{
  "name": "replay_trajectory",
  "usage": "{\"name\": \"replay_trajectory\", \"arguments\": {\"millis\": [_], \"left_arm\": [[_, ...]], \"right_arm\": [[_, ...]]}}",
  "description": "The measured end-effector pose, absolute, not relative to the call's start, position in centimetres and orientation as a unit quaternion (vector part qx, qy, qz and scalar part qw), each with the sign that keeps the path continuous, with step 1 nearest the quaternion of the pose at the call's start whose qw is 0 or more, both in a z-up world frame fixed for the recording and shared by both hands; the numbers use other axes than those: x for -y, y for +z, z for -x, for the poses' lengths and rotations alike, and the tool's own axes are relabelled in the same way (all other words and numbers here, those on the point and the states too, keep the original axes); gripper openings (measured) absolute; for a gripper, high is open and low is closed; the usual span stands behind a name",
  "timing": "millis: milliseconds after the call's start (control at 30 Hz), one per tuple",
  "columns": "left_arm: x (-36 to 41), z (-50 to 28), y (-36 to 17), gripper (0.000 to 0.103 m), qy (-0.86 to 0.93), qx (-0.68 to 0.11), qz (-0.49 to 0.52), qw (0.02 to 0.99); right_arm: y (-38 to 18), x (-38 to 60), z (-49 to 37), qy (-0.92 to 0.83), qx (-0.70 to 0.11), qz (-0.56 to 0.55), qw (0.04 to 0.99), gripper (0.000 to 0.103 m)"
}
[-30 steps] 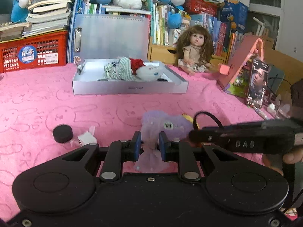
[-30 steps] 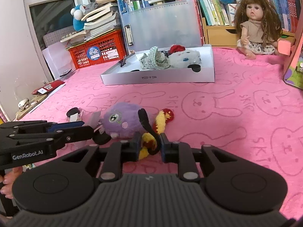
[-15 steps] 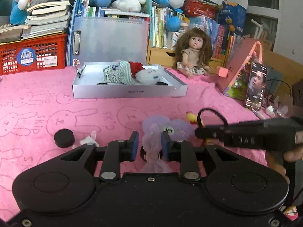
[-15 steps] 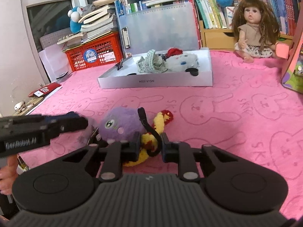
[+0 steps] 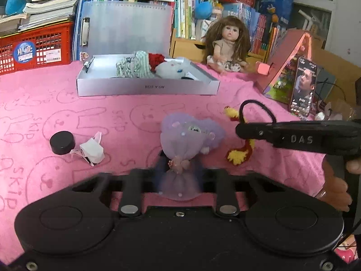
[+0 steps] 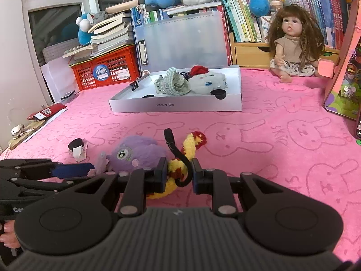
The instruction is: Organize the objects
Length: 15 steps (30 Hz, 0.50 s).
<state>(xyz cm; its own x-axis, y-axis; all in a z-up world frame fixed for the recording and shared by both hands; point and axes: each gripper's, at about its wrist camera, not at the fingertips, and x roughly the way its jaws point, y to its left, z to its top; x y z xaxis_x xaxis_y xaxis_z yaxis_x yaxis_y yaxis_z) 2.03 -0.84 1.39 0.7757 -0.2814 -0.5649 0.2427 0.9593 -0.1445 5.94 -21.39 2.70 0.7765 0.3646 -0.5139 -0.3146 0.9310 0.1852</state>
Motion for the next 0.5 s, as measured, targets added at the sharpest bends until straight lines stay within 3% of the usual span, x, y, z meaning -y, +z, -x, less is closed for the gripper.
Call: {"name": "replay_trajectory", "arguments": {"millis": [500], "left_arm": [[-0.6, -4.5, 5.7, 0.018, -0.11, -0.255, 0.035, 0.96]], "right_arm": [[4.8, 22.6, -7.4, 0.165, -0.258, -0.056, 0.95, 0.025]]}}
